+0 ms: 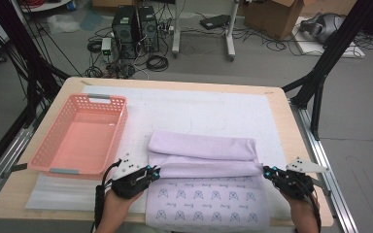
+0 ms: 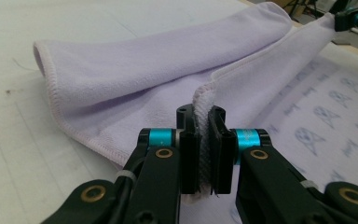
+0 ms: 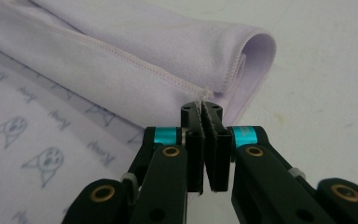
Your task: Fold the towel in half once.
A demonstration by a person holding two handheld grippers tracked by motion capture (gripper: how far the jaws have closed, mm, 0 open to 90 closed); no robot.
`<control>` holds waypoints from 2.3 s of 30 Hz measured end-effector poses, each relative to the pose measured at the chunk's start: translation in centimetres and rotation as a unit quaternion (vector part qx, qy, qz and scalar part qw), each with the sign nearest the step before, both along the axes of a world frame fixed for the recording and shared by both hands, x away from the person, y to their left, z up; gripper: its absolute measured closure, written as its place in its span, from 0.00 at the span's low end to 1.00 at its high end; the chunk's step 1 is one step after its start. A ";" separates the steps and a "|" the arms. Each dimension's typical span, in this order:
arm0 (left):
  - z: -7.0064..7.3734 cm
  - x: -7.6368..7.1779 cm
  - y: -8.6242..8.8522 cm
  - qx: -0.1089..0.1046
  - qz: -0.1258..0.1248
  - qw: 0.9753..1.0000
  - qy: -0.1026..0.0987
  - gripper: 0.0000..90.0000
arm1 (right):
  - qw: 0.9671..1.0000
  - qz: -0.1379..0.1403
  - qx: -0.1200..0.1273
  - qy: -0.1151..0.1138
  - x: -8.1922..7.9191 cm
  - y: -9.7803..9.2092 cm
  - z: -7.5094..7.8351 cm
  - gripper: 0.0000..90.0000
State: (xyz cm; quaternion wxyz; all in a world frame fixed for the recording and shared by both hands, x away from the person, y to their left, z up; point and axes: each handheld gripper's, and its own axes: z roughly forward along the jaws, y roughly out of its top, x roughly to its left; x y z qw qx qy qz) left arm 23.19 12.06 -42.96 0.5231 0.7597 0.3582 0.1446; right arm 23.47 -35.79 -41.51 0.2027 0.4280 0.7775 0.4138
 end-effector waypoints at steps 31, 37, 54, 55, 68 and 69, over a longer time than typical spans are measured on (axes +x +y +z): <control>-0.3 4.3 1.7 -0.008 0.062 0.997 0.046 0.45 | 1.000 -0.002 0.015 0.022 0.1 0.3 -0.5 0.60; -1.2 6.8 0.4 0.013 0.044 0.996 0.076 0.68 | 0.999 0.012 0.015 0.044 3.1 1.4 -1.3 0.82; 0.0 12.9 -1.3 -0.012 0.174 0.983 0.061 0.87 | 0.994 -0.099 0.039 -0.005 11.1 2.0 -0.9 0.96; -0.1 13.0 -1.3 -0.013 0.178 0.982 0.068 0.75 | 0.994 -0.100 0.036 -0.007 11.4 2.0 -0.9 0.95; -0.9 10.6 -0.1 0.020 0.131 0.988 0.082 0.47 | 0.997 -0.081 0.018 0.008 8.9 1.3 -1.0 0.60; -1.2 10.5 0.1 0.015 0.134 0.987 0.084 0.47 | 0.996 -0.083 0.019 0.009 8.7 1.2 -1.0 0.58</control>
